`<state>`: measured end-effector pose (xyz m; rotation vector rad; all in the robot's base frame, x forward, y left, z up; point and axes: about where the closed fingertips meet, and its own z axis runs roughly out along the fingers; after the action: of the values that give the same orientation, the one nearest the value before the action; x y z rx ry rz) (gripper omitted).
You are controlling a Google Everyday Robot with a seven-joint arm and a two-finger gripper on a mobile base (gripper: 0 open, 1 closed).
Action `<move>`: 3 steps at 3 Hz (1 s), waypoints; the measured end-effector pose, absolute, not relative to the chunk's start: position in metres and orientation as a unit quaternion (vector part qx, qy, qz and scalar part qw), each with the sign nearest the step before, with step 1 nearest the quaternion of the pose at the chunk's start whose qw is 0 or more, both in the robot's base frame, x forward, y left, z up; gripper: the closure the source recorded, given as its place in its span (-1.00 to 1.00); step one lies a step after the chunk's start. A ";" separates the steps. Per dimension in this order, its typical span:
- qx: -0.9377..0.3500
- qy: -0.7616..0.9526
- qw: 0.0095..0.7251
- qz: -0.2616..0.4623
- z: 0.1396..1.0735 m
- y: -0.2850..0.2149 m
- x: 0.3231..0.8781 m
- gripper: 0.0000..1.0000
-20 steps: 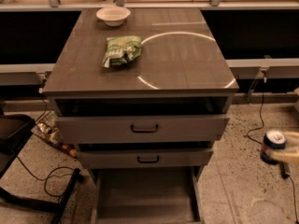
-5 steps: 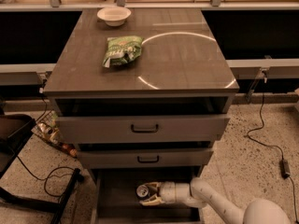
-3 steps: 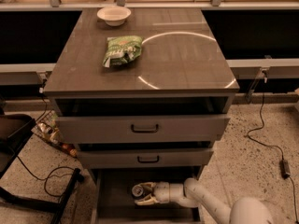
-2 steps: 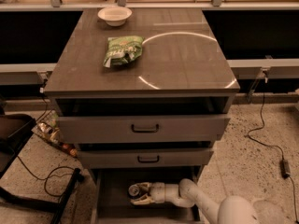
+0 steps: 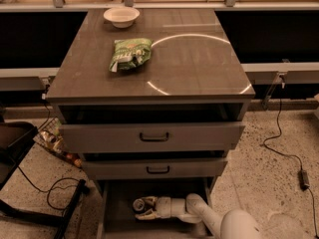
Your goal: Place pepsi can into bottom drawer
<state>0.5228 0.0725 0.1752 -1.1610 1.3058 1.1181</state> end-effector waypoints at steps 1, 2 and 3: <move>-0.488 0.542 0.506 0.461 0.167 0.080 0.522 1.00; -0.488 0.541 0.505 0.463 0.168 0.082 0.521 0.63; -0.488 0.540 0.505 0.465 0.168 0.084 0.520 0.17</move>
Offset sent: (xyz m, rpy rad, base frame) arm -0.0008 0.0067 -0.0072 -0.0112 -0.0054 0.0061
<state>0.5198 0.0844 0.1676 -1.1779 1.3030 1.1214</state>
